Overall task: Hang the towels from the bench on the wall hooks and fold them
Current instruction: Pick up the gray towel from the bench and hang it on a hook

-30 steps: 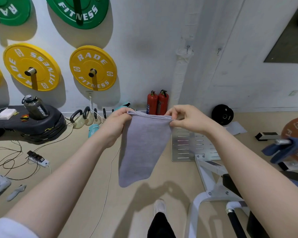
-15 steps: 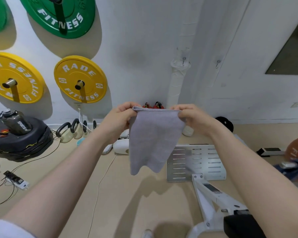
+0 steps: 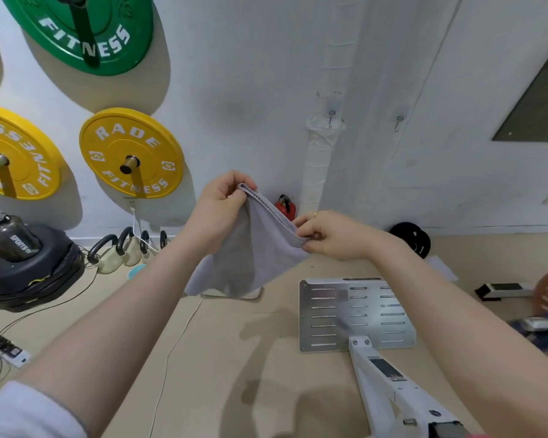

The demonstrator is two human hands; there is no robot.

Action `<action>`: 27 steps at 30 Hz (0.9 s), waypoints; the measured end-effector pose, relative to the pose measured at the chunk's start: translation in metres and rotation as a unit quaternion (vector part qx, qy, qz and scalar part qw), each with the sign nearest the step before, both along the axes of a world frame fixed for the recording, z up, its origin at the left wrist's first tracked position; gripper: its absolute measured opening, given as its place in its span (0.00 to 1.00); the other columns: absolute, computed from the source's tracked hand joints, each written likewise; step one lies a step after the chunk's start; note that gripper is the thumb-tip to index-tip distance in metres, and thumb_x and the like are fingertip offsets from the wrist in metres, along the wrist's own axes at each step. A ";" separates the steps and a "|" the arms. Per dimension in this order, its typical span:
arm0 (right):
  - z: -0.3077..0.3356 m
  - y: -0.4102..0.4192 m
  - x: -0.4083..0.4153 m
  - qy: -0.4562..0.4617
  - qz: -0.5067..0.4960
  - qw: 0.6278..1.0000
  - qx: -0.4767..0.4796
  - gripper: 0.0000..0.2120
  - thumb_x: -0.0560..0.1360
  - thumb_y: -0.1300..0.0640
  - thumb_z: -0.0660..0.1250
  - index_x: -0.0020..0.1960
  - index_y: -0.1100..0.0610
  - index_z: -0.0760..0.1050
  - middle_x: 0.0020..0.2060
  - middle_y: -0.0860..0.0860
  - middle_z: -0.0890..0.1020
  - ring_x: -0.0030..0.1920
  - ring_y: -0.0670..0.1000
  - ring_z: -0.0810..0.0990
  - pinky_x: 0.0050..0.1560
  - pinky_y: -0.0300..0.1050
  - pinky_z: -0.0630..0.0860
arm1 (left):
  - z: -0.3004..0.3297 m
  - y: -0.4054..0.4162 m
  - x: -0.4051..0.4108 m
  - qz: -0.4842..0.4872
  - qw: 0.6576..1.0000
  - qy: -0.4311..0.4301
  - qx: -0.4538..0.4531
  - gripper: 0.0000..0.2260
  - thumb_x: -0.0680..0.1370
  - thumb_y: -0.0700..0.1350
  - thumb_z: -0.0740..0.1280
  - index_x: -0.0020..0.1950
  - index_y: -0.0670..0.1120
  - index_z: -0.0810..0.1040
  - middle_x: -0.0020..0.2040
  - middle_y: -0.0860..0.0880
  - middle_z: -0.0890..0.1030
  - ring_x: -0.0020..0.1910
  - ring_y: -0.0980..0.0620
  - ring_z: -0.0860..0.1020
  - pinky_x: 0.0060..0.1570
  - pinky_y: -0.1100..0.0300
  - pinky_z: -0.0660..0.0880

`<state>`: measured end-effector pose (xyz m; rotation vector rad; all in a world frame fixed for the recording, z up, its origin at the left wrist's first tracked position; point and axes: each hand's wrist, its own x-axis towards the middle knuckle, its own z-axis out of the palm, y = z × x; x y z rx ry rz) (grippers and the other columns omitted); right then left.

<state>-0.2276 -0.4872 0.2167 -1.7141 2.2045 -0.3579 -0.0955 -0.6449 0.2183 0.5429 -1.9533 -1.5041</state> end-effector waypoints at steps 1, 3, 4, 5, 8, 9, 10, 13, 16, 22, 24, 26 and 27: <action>-0.002 0.000 -0.002 0.019 -0.010 1.000 0.019 0.13 0.73 0.66 0.62 0.31 0.58 0.67 0.35 0.52 0.72 0.33 0.42 0.69 0.39 0.39 0.65 | 0.001 0.000 -0.003 -0.001 1.000 0.000 -0.004 0.18 0.75 0.32 0.55 0.38 0.52 0.75 0.36 0.53 0.75 0.34 0.59 0.71 0.34 0.67 0.66; -0.003 0.003 -0.010 0.032 -0.046 0.996 0.068 0.16 0.75 0.62 0.62 0.30 0.54 0.62 0.28 0.50 0.68 0.32 0.50 0.66 0.37 0.43 0.63 | 0.002 0.001 -0.009 -0.004 1.000 -0.001 -0.018 0.17 0.75 0.32 0.55 0.37 0.52 0.75 0.35 0.54 0.75 0.32 0.62 0.71 0.33 0.69 0.66; -0.003 0.006 -0.015 0.021 -0.069 0.995 0.075 0.17 0.76 0.58 0.63 0.30 0.55 0.64 0.27 0.50 0.68 0.31 0.50 0.66 0.36 0.44 0.63 | 0.001 0.000 -0.011 -0.001 0.999 -0.009 -0.032 0.17 0.75 0.32 0.55 0.37 0.51 0.75 0.35 0.53 0.74 0.32 0.61 0.70 0.33 0.68 0.65; -0.002 0.009 -0.020 0.009 -0.091 0.994 0.068 0.16 0.76 0.54 0.63 0.31 0.56 0.66 0.28 0.51 0.69 0.31 0.51 0.67 0.36 0.45 0.63 | -0.002 -0.001 -0.013 0.005 0.998 -0.024 -0.050 0.16 0.74 0.33 0.56 0.37 0.52 0.75 0.35 0.52 0.74 0.33 0.59 0.69 0.33 0.66 0.64; 0.001 0.013 -0.032 0.029 -0.109 0.993 -0.018 0.18 0.76 0.51 0.63 0.36 0.64 0.73 0.34 0.57 0.74 0.36 0.55 0.72 0.39 0.50 0.68 | -0.012 -0.009 -0.019 0.019 0.991 -0.093 -0.096 0.13 0.74 0.36 0.58 0.37 0.52 0.75 0.35 0.47 0.72 0.32 0.52 0.65 0.32 0.60 0.61; 0.002 0.013 -0.034 0.044 -0.099 0.993 -0.054 0.17 0.76 0.52 0.64 0.37 0.65 0.75 0.35 0.57 0.75 0.38 0.56 0.73 0.42 0.50 0.69 | -0.015 -0.011 -0.020 0.017 0.986 -0.122 -0.109 0.12 0.74 0.36 0.58 0.38 0.51 0.76 0.34 0.47 0.73 0.31 0.52 0.65 0.31 0.61 0.62; 0.001 0.013 -0.034 0.052 -0.088 0.991 -0.087 0.15 0.76 0.54 0.65 0.39 0.65 0.77 0.35 0.55 0.75 0.39 0.55 0.74 0.42 0.47 0.69 | -0.018 -0.012 -0.021 0.013 0.981 -0.151 -0.119 0.11 0.74 0.36 0.59 0.39 0.50 0.76 0.34 0.48 0.73 0.30 0.52 0.66 0.30 0.62 0.62; -0.001 0.012 -0.032 0.043 -0.101 0.979 -0.173 0.08 0.73 0.58 0.68 0.41 0.63 0.80 0.32 0.50 0.74 0.35 0.48 0.71 0.36 0.32 0.64 | -0.024 -0.011 -0.023 0.000 0.975 -0.191 -0.109 0.11 0.74 0.35 0.60 0.39 0.48 0.78 0.33 0.49 0.75 0.29 0.52 0.67 0.29 0.64 0.64; -0.004 0.009 -0.034 -0.070 -0.190 0.948 -0.246 0.03 0.71 0.62 0.70 0.45 0.57 0.78 0.28 0.46 0.73 0.29 0.40 0.70 0.35 0.34 0.64 | -0.024 -0.012 -0.023 -0.010 0.983 -0.170 -0.067 0.13 0.73 0.34 0.60 0.38 0.49 0.79 0.34 0.46 0.77 0.33 0.50 0.69 0.34 0.61 0.66; -0.003 0.016 -0.046 -0.474 -0.279 0.788 -0.275 0.11 0.76 0.65 0.62 0.57 0.57 0.75 0.36 0.49 0.80 0.36 0.44 0.78 0.41 0.38 0.73 | -0.009 -0.017 -0.026 -0.088 0.990 -0.109 0.032 0.10 0.74 0.34 0.63 0.44 0.48 0.80 0.39 0.49 0.80 0.36 0.55 0.75 0.42 0.64 0.73; -0.003 0.018 -0.045 -0.527 -0.271 0.763 -0.257 0.11 0.77 0.63 0.58 0.54 0.62 0.76 0.40 0.52 0.82 0.39 0.47 0.79 0.42 0.38 0.74 | -0.005 -0.016 -0.030 -0.119 0.987 -0.088 0.061 0.13 0.73 0.30 0.61 0.45 0.47 0.78 0.37 0.49 0.78 0.35 0.54 0.74 0.40 0.64 0.72; -0.001 0.019 -0.043 -0.594 -0.238 0.721 -0.266 0.12 0.78 0.63 0.53 0.49 0.62 0.76 0.37 0.51 0.83 0.38 0.46 0.82 0.39 0.37 0.78 | 0.001 -0.013 -0.033 -0.157 0.980 -0.052 0.112 0.17 0.72 0.26 0.59 0.46 0.47 0.75 0.34 0.51 0.78 0.33 0.53 0.73 0.40 0.62 0.70; 0.002 0.019 -0.040 -0.612 -0.223 0.707 -0.275 0.12 0.79 0.63 0.52 0.47 0.61 0.75 0.36 0.50 0.83 0.37 0.46 0.82 0.38 0.37 0.78 | 0.005 -0.012 -0.034 -0.174 0.974 -0.029 0.145 0.17 0.71 0.26 0.59 0.47 0.47 0.75 0.33 0.51 0.77 0.32 0.53 0.72 0.38 0.62 0.69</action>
